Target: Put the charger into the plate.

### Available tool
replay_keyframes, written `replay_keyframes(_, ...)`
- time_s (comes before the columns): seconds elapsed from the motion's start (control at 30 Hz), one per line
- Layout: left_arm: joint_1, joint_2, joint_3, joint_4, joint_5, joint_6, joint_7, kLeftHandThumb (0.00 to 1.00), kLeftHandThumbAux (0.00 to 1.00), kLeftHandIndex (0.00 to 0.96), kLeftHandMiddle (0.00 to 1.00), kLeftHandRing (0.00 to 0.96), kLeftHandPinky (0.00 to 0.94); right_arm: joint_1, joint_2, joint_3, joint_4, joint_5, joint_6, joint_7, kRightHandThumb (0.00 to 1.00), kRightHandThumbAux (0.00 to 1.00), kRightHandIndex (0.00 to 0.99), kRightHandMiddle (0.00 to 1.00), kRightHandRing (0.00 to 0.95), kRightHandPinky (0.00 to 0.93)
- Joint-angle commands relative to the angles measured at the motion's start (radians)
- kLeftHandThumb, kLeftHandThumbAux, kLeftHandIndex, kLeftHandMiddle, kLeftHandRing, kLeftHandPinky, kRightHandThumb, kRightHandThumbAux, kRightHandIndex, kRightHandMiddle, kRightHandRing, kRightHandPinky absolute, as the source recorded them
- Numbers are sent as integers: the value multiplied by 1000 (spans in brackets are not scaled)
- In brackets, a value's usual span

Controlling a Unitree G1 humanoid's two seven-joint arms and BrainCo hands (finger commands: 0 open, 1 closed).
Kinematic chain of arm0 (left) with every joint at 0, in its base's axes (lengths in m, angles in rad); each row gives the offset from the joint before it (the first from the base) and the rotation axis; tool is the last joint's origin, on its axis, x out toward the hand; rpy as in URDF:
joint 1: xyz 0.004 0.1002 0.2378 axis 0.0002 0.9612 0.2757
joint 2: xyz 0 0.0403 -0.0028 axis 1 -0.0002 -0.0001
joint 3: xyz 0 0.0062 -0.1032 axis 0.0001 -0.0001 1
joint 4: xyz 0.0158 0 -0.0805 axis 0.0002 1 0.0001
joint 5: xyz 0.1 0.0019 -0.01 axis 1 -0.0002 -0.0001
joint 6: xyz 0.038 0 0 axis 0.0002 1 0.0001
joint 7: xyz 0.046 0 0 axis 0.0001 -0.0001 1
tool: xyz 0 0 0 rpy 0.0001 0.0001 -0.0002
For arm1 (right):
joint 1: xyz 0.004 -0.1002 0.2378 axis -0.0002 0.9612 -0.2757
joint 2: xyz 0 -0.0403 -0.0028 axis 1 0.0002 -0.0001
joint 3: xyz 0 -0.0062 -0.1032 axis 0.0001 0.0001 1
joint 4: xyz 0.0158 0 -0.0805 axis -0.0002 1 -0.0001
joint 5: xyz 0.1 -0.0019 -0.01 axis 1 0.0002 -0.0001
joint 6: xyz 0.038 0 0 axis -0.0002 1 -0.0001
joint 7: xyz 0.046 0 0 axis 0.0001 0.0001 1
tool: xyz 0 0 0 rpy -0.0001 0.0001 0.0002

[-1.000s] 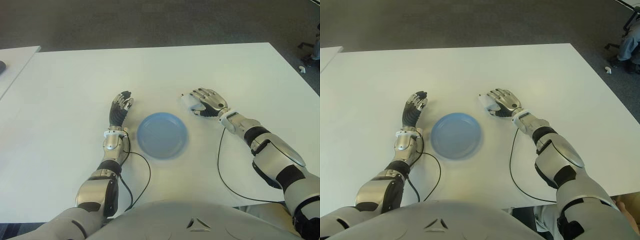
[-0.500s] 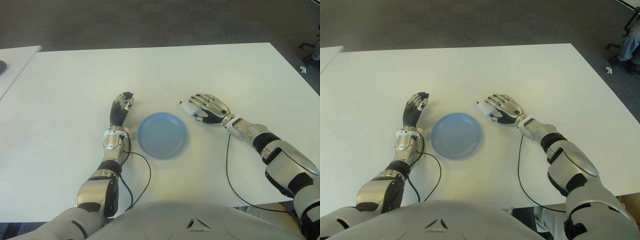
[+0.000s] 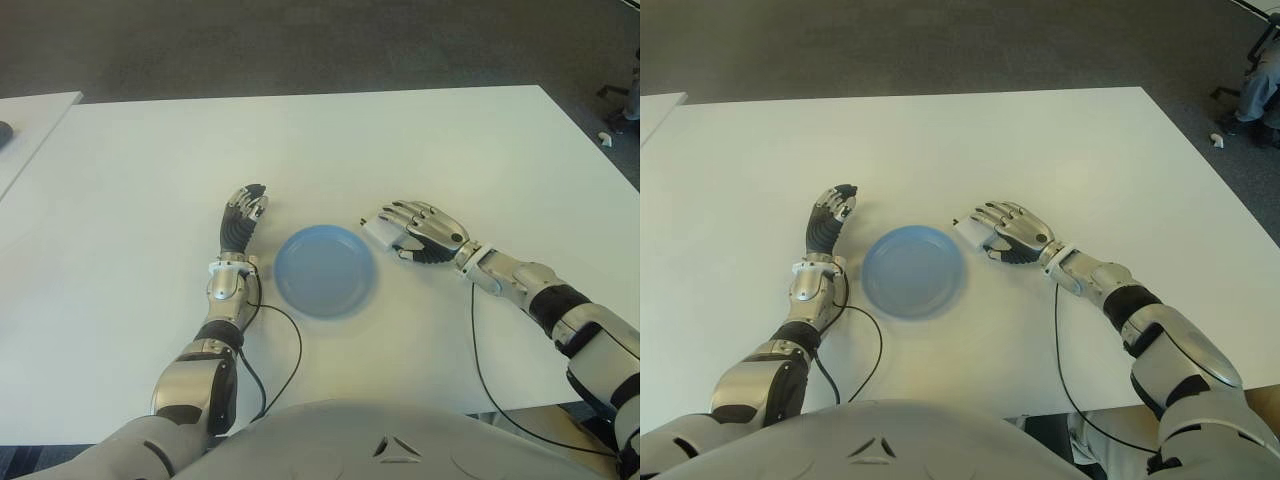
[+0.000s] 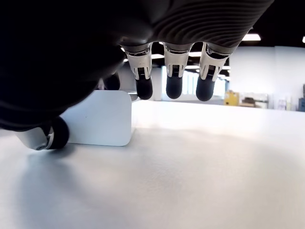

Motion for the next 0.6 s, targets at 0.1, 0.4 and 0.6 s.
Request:
replay_keyframes(0.1, 161, -61, -5, 91, -3, 39, -36, 27, 530, 285, 256, 194, 157, 112, -25, -2, -56, -42, -2, 145, 73, 306, 0, 24, 17, 2)
replay_keyframes(0.4, 157, -56, -8, 91, 8, 36, -32, 19, 540, 283, 244, 186, 156, 157, 24, -87, -51, -19, 25, 74, 154, 200, 0, 0, 0, 0)
replay_keyframes(0.6, 157, -54, -10, 92, 8, 52, -36, 5, 554, 269, 229, 171, 134, 149, 46, -128, -30, -23, 21, 39, 198, 164, 0, 0, 0, 0)
